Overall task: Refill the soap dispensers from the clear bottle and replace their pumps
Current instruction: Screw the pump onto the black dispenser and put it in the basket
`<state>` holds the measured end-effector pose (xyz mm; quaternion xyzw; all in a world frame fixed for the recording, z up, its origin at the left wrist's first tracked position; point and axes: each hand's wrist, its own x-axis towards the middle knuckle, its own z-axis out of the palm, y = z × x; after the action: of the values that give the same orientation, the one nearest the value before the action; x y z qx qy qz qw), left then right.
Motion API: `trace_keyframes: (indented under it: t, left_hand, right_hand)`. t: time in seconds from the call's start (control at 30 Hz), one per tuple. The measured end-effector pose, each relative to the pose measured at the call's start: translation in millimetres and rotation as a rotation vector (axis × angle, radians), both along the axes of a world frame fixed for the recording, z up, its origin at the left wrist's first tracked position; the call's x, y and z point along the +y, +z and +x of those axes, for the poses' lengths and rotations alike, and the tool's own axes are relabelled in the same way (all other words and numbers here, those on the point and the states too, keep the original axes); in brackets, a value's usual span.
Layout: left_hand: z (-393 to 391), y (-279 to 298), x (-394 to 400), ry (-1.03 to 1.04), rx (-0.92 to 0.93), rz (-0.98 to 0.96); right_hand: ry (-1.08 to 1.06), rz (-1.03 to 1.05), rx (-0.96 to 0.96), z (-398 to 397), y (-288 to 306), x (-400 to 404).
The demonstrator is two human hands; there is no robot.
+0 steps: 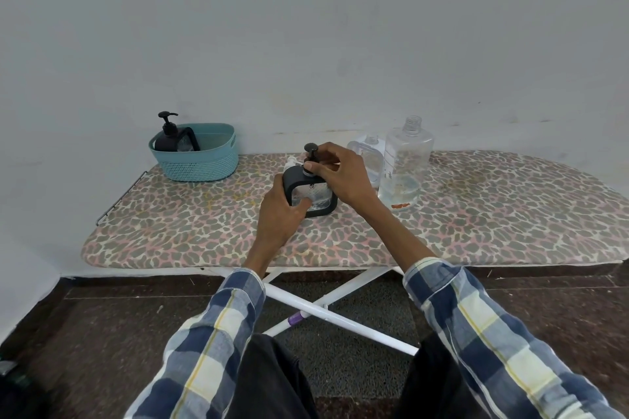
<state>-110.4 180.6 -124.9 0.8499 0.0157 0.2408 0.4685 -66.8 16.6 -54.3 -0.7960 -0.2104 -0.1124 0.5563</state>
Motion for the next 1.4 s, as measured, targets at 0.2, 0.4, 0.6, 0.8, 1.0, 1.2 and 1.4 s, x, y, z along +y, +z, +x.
trace_keyframes:
  t: [0.2, 0.4, 0.6, 0.8, 1.0, 1.2, 1.4]
  left_hand:
    - [1, 0, 1, -0.017, 0.002, -0.017]
    - [-2, 3, 1, -0.040, -0.007, -0.058]
    - [1, -1, 3, -0.093, -0.049, -0.091]
    - [3, -1, 2, -0.079, -0.051, -0.218]
    - [3, -1, 1, -0.048, -0.062, -0.227]
    - [1, 2, 1, -0.041, -0.093, -0.224]
    - [-3, 4, -2, -0.056, -0.111, -0.221]
  right_hand:
    - [0.022, 0.036, 0.054, -2, 5, -2]
    - [0.142, -0.127, 0.032, -3, 11, -13]
    - [0.063, -0.099, 0.043, -6, 8, -7]
    - [0.114, -0.091, 0.022, -6, 11, -7]
    - [0.071, -0.110, 0.041, -4, 6, -6]
    - [0.112, -0.067, 0.030, -7, 9, -4]
    - [0.076, -0.148, 0.045, -5, 8, -4]
